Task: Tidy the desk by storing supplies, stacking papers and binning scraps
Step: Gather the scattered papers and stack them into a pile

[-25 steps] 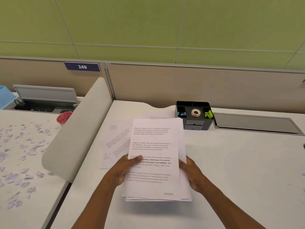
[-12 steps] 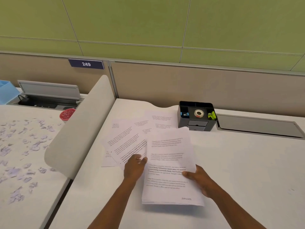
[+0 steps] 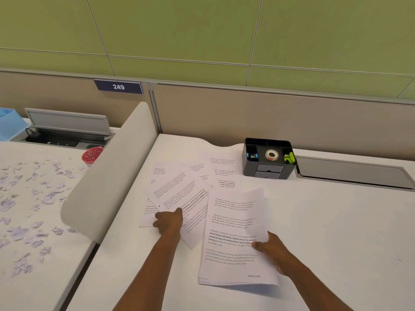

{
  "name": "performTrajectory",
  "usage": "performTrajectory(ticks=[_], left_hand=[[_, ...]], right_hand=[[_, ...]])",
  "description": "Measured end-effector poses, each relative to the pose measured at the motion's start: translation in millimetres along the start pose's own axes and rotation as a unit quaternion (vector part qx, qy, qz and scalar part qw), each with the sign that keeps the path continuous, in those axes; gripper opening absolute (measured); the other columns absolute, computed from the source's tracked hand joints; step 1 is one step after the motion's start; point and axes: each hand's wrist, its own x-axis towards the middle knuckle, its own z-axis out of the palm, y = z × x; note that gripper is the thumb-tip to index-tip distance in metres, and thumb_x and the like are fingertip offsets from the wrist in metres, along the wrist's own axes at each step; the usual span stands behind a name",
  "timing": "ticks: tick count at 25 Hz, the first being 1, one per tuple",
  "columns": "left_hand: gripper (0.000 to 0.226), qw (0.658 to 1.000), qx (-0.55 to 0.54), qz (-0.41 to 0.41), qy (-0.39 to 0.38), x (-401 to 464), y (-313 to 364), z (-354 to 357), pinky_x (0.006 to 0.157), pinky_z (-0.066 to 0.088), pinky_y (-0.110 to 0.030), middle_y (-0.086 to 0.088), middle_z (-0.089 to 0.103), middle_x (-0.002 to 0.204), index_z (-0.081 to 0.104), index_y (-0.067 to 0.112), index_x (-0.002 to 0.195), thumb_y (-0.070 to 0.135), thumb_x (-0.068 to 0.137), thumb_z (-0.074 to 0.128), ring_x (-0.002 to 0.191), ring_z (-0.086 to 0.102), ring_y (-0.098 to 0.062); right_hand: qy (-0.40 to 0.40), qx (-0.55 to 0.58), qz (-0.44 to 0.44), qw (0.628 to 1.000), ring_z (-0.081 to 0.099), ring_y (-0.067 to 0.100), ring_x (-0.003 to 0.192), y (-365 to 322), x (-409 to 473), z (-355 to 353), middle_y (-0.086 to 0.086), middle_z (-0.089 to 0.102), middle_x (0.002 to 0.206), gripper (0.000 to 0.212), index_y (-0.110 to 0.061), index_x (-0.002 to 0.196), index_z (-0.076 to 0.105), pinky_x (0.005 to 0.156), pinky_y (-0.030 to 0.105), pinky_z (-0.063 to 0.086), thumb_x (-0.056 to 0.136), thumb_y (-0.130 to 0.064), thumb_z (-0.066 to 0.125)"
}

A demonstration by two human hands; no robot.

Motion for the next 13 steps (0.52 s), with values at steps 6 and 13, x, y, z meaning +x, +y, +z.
performTrajectory(ticks=[6,13], left_hand=[[0.041,0.982,-0.169,-0.016,-0.082,18,-1,1,0.082,0.052,-0.037,-0.021,0.065,0.091,0.062,-0.006,0.12,0.018,0.089,0.072,0.069,0.055,-0.024],[0.008,0.965,-0.219,0.008,-0.146,18,4,2,0.069,0.055,-0.033,-0.011,0.072,0.104,0.067,0.014,0.097,0.014,0.09,0.072,0.086,0.067,-0.023]], right_hand=[[0.0,-0.007,0.001,1.0,0.074,0.029,0.093,1,1,0,0.007,0.076,0.105,0.035,-0.013,0.117,0.063,0.071,0.036,0.06,0.088,0.006,0.061],[-0.005,-0.006,-0.001,1.0,0.073,0.031,0.095,1,2,0,0.009,0.076,0.107,0.036,-0.011,0.119,0.062,0.077,0.04,0.06,0.087,0.006,0.062]])
